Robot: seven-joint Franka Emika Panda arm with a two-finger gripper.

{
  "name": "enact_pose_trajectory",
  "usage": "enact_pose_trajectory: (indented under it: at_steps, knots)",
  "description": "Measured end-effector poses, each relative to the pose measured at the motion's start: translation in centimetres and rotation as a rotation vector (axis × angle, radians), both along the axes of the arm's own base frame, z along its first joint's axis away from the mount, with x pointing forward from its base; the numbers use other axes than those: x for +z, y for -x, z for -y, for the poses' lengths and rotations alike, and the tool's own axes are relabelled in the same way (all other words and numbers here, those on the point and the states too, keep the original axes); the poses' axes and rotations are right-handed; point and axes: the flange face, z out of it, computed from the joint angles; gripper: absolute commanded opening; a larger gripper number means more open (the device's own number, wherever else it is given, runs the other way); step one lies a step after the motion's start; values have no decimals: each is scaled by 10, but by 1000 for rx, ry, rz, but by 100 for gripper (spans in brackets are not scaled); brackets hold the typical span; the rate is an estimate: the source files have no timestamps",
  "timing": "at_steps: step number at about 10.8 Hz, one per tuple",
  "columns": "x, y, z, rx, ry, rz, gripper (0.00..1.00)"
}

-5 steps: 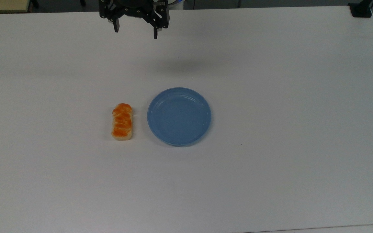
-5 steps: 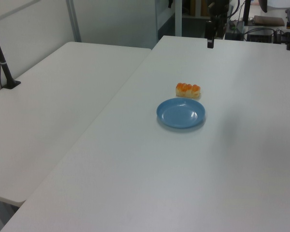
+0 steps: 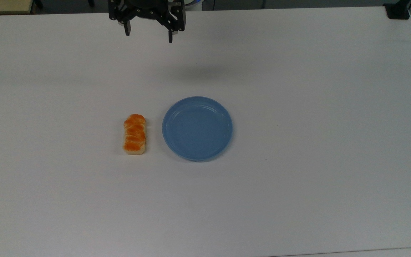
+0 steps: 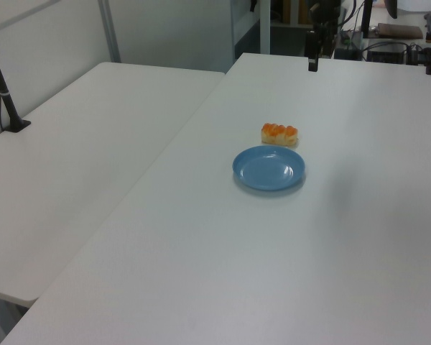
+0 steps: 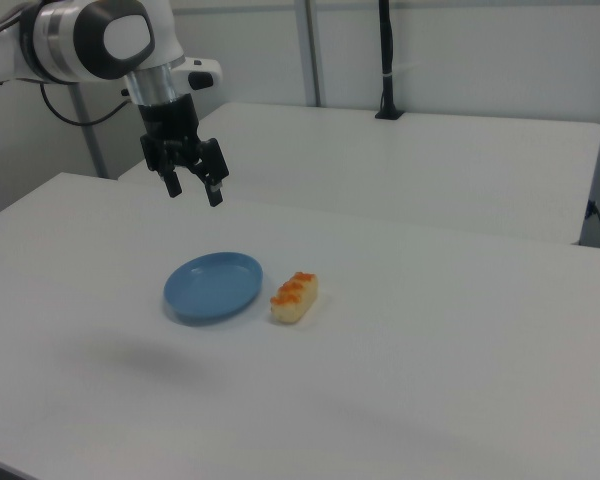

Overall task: Put the bread on a plate
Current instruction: 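Move the open gripper toward the orange-topped bread roll, then lower the gripper over the bread roll and close on it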

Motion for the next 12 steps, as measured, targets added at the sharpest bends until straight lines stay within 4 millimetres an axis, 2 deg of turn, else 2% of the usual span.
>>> enact_pose_trajectory:
  at_steps: [4,6,9,12]
  knots:
    - [-2,-1,9,105,2,-13,100]
    - [-9,-7,23,135,4,1,100]
    - [-55,-29,49,164,8,-1,100]
    - [-117,-57,84,160,13,11,100]
